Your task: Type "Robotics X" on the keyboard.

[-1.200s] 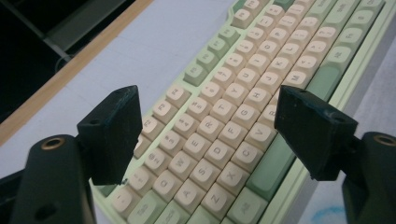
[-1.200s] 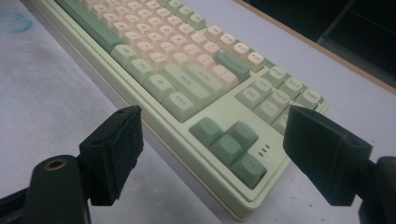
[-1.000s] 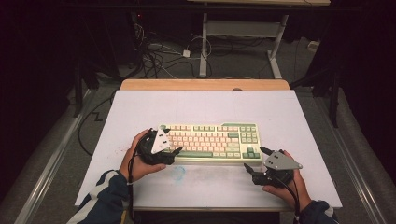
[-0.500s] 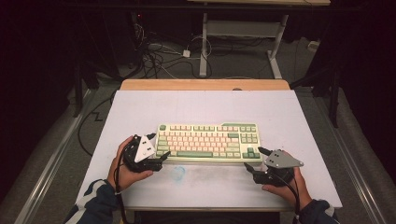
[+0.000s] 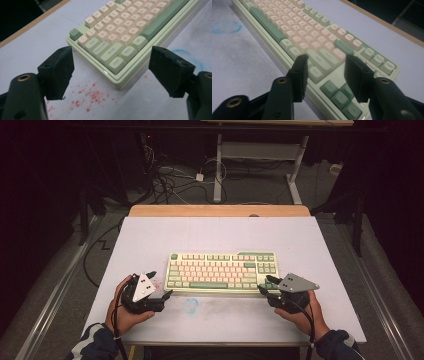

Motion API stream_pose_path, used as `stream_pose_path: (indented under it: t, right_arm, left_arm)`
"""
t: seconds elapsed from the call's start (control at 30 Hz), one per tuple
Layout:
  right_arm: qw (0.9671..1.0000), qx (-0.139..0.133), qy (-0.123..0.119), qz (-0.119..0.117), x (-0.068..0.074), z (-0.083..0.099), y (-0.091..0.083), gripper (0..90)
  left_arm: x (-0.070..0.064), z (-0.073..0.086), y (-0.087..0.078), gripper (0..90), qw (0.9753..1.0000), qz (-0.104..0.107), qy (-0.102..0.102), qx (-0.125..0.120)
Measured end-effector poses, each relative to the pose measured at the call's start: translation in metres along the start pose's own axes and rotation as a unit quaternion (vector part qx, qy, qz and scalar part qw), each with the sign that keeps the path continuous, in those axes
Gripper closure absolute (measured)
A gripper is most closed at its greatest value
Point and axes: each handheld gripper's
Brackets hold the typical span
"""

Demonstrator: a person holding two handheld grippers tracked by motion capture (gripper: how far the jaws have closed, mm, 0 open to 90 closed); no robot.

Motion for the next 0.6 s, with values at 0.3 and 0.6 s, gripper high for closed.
stream_pose_path:
  t: [0.3,0.6]
  right_arm:
    - [0.9991,0.019,-0.019,-0.033,0.01,-0.021,0.025,80.8]
    - [0.9961,0.041,-0.037,-0.068,0.022,-0.045,0.06,90.0]
  left_arm:
    - [-0.002,0.006,0.002,19.2,0.9998,0.002,0.004,0.018]
    - [-0.002,0.008,0.003,19.2,0.9996,0.005,0.004,0.027]
Point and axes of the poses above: each handheld gripper's, and its own axes: y roughly forward along the jaws, z roughly out of its underside, x roughly to its left, and after that the axes turned 11 degrees about z, right-handed
